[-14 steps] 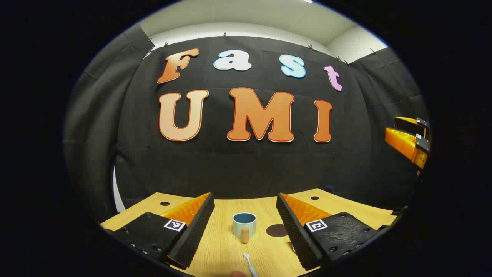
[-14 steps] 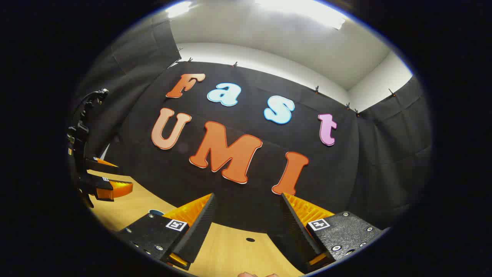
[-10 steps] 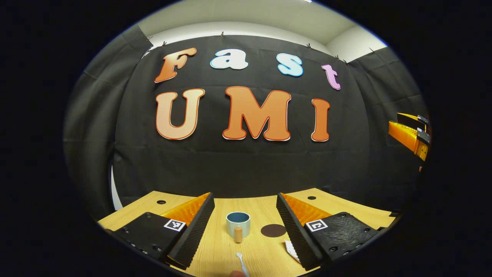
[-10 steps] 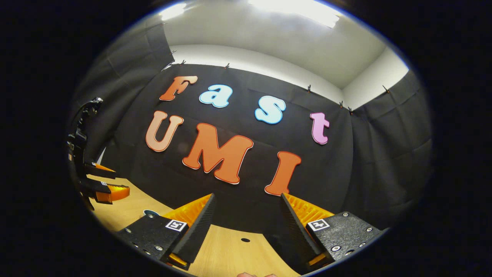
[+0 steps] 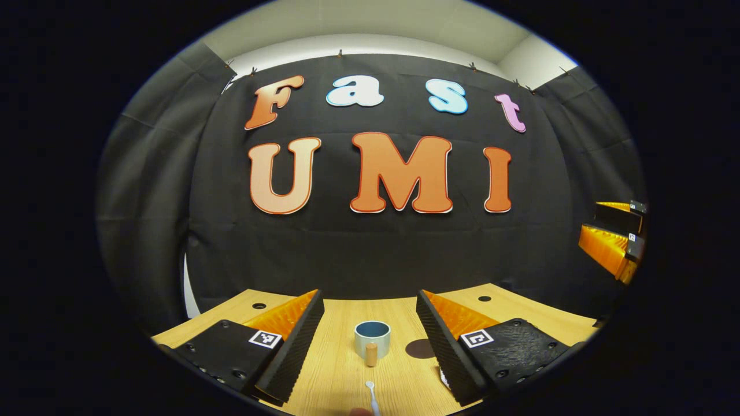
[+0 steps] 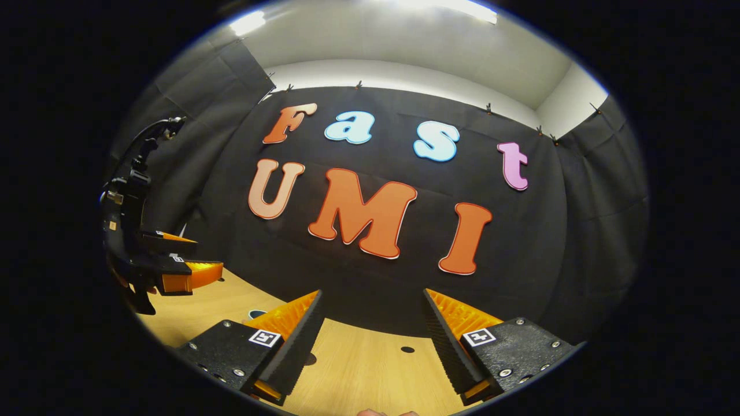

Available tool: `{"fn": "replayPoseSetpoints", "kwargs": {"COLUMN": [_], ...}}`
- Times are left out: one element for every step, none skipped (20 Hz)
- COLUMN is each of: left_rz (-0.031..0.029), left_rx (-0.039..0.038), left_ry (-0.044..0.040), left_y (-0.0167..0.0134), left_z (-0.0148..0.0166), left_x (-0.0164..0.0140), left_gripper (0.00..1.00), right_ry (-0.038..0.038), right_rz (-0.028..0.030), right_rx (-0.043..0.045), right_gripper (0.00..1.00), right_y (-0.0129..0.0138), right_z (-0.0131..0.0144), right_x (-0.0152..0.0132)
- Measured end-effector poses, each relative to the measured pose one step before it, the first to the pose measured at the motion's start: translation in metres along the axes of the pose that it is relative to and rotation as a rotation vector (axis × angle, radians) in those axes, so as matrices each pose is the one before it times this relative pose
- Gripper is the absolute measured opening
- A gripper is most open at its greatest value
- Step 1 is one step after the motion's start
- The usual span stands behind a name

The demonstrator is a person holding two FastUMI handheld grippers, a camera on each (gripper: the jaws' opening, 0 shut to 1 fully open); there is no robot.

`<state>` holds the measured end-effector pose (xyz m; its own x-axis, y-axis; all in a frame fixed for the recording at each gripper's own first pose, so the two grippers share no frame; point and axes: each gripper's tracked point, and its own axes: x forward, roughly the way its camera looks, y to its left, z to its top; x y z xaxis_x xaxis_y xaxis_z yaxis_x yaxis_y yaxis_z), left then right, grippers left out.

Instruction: Put the toothbrush and toothpaste on the desktop into the cup, then pick up the cup and place it on the coaster on the desktop.

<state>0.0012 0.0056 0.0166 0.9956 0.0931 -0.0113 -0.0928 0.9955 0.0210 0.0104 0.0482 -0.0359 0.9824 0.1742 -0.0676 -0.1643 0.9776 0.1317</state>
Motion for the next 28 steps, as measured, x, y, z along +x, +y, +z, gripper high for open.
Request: {"fn": "replayPoseSetpoints", "kwargs": {"left_rz": [0.00831, 0.00625, 0.0076, -0.00187, -0.00892, -0.00615, 0.0029, -0.00844, -0.01412, -0.01511, -0.01203, -0.01806, -0.02223, -0.02052, -0.01923, -0.01659, -0.0238, -0.02135, -0.01232, 0.00278, 0.00945, 0.00074, -0.00965, -0.00814, 0.00203, 0.00713, 0.00606, 0.01803], "left_rx": [0.00882, 0.01259, 0.01045, 0.00901, 0.00603, 0.0074, 0.00802, 0.00694, 0.00398, 0.00592, 0.00068, -0.00642, -0.00966, -0.01307, -0.00375, -0.00774, -0.01658, -0.02438, -0.02364, -0.01693, -0.00514, -0.0018, -0.00697, -0.0104, -0.00721, -0.00728, -0.00244, -0.00136], "left_ry": [0.00085, 0.00475, 0.00211, 0.00609, 0.01205, 0.01833, 0.01933, 0.01862, 0.01819, 0.02634, 0.02894, 0.03271, 0.04193, 0.04957, 0.06707, 0.06687, 0.05962, 0.058, 0.05922, 0.05346, 0.05002, 0.04066, 0.03256, 0.03252, 0.04329, 0.04261, 0.05777, 0.07043], "left_y": [0.00614, 0.00544, 0.00549, 0.00218, -0.00088, -0.00078, 0.00246, -0.00064, -0.00438, -0.0041, -0.00249, -0.00389, -0.0038, -0.00484, -0.00231, -0.0016, -0.00257, -0.00343, -0.00186, -0.00006, 0.00261, -0.00055, -0.00312, -0.00025, 0.00298, 0.00114, -0.00034, 0.00179], "left_z": [0.00642, 0.00405, 0.00343, 0.003, -0.00118, -0.00088, -0.00213, -0.0004, -0.00337, -0.00406, -0.00611, -0.00682, -0.00839, -0.01011, -0.01156, -0.01213, -0.01682, -0.01008, -0.00704, -0.00437, -0.00468, -0.0005, -0.00454, -0.0033, -0.00491, -0.00259, -0.00292, -0.0039], "left_x": [0.00202, 0.00276, 0.00137, 0.00393, 0.00226, 0.0039, 0.00516, 0.00354, 0.00427, 0.00543, 0.00476, 0.00503, 0.00463, 0.00503, 0.00472, 0.00519, 0.0094, 0.00725, 0.00893, 0.00591, 0.00529, 0.00526, 0.00098, -0.00006, -0.00027, 0.00185, 0.00142, 0.00248], "left_gripper": [0.96, 0.96, 0.96, 0.97, 0.97, 0.96, 0.96, 0.96, 0.96, 0.96, 0.96, 0.96, 0.96, 0.96, 0.96, 0.96, 0.96, 0.97, 0.97, 0.97, 0.97, 0.97, 0.98, 0.98, 0.98, 0.98, 0.98, 0.98], "right_ry": [-0.00216, -0.00177, 0.00019, 0.00792, 0.01069, 0.0103, 0.01082, 0.01277, 0.01821, 0.02306, 0.0252, 0.03046, 0.03588, 0.03637, 0.03817, 0.04006, 0.03779, 0.03205, 0.03239, 0.0277, 0.03045, 0.03192, 0.03608, 0.03562, 0.04198, 0.04128, 0.04523, 0.04562], "right_rz": [0.01292, 0.01212, 0.0111, 0.00979, 0.01149, 0.01296, 0.01332, 0.01264, 0.00878, -0.00097, 0.0, 0.00267, 0.01241, 0.01442, 0.01278, 0.00191, -0.00565, 0.00609, 0.01418, 0.02389, 0.02814, 0.02537, 0.02131, 0.01709, 0.0145, 0.01414, 0.01686, 0.01985], "right_rx": [0.00918, 0.0066, 0.00531, 0.00409, 0.00676, 0.00819, 0.00834, 0.00905, 0.00399, -0.00214, -0.0053, -0.00204, 0.00274, 0.00899, 0.00904, -0.0017, -0.00841, -0.00943, -0.00223, 0.01055, 0.0174, 0.02017, 0.01611, 0.01236, 0.0079, 0.00879, 0.00785, 0.0123], "right_gripper": [0.98, 0.99, 0.99, 0.99, 0.99, 0.98, 0.98, 0.98, 0.98, 0.98, 0.98, 0.97, 0.97, 0.97, 0.97, 0.96, 0.96, 0.95, 0.95, 0.95, 0.95, 0.93, 0.93, 0.91, 0.91, 0.89, 0.89, 0.88], "right_y": [0.0037, 0.00337, 0.00253, 0.00266, 0.00303, 0.00345, 0.00293, 0.00202, 0.00035, -0.00058, -0.00079, 0.00085, 0.00374, 0.00381, 0.00553, 0.00162, -0.00113, 0.00228, 0.00424, 0.00526, 0.00605, 0.0041, 0.0055, 0.0049, 0.00329, 0.00407, 0.00366, 0.00346], "right_z": [0.00291, 0.00427, 0.00203, 0.00097, 0.00073, 0.00113, 0.00076, 0.00106, -0.00429, -0.00463, -0.00493, -0.00737, -0.00863, -0.0092, -0.00998, -0.00921, -0.00751, -0.00607, -0.00831, -0.00607, -0.00561, -0.00421, -0.00728, -0.00847, -0.00817, -0.00861, -0.00952, -0.01173], "right_x": [0.00304, 0.00407, 0.0036, 0.00305, 0.0046, 0.00343, 0.00225, 0.00295, 0.00408, 0.00284, 0.00464, 0.00421, 0.00435, 0.00404, 0.00472, 0.00454, 0.00556, 0.00559, 0.00327, 0.00362, 0.00325, 0.00401, 0.00558, 0.00813, 0.00811, 0.00626, 0.00735, 0.00677]}}
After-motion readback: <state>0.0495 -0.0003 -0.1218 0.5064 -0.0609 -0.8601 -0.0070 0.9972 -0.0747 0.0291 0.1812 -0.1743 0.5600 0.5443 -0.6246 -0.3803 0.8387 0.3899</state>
